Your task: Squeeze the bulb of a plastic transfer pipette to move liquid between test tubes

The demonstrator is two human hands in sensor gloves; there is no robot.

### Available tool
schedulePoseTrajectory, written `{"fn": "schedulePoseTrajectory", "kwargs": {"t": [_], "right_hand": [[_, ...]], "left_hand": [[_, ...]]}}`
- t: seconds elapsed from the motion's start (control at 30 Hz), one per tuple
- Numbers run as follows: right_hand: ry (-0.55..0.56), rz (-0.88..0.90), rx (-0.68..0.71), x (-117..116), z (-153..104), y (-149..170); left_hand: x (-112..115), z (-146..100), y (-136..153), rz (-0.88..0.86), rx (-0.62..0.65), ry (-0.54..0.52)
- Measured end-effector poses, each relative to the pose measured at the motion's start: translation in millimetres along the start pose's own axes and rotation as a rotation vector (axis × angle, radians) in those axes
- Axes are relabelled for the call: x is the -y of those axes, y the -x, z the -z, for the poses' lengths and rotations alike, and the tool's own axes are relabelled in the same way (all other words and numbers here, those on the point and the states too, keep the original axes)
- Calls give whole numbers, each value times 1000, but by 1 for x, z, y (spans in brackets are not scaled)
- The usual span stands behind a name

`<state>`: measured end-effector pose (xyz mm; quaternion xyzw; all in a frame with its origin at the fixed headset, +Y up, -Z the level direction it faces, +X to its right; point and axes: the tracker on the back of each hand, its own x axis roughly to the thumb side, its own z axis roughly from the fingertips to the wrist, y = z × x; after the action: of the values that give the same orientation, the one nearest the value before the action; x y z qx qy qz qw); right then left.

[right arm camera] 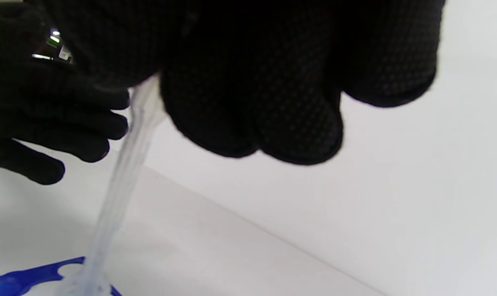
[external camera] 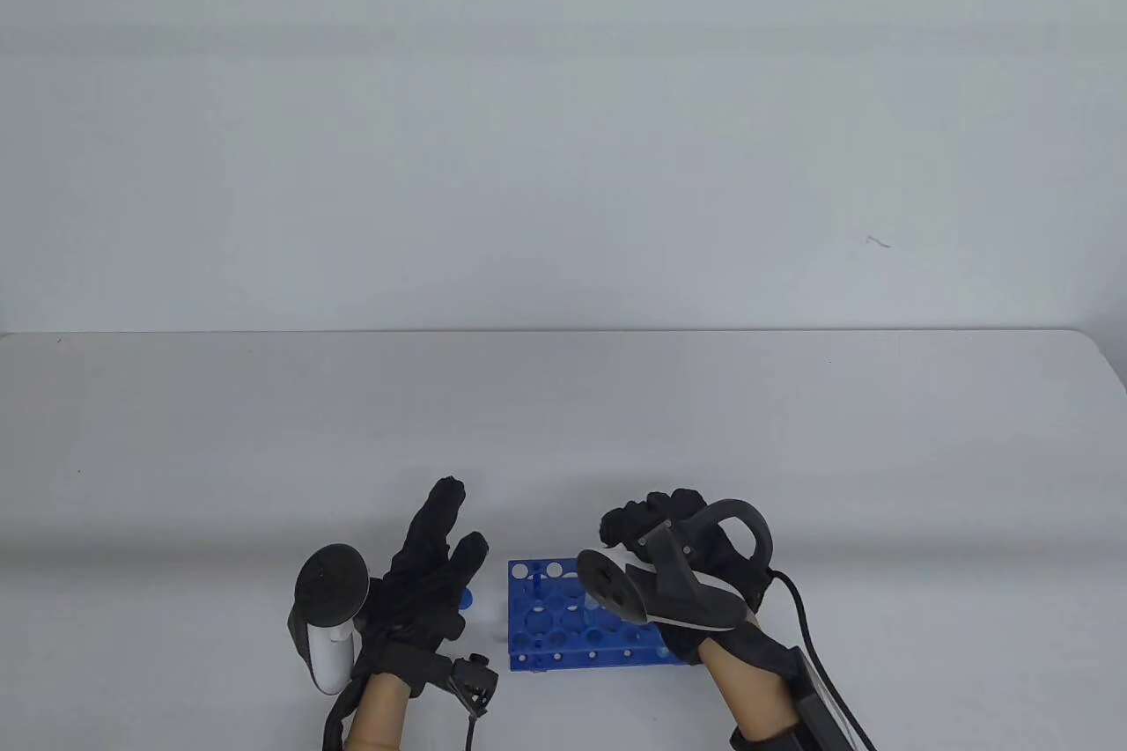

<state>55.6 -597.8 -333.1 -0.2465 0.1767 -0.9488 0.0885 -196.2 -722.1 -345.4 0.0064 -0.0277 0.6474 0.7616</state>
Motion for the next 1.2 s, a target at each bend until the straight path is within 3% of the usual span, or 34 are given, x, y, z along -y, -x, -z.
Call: {"fn": "schedulePoseTrajectory", "kwargs": {"t": [0.33, 0.6, 0.97, 1.2], "right_hand": [[-59, 192, -76, 33, -13, 35], [-160, 157, -157, 60, -34, 64], [-282, 185, -157, 45, -35, 69], [-263, 173, -168, 43, -35, 73]], "left_hand": [[0, 0, 0, 0, 0, -1], [0, 0, 0, 2, 1, -1], [1, -1, 1, 11, -1, 3], [1, -1, 1, 11, -1, 5]]}}
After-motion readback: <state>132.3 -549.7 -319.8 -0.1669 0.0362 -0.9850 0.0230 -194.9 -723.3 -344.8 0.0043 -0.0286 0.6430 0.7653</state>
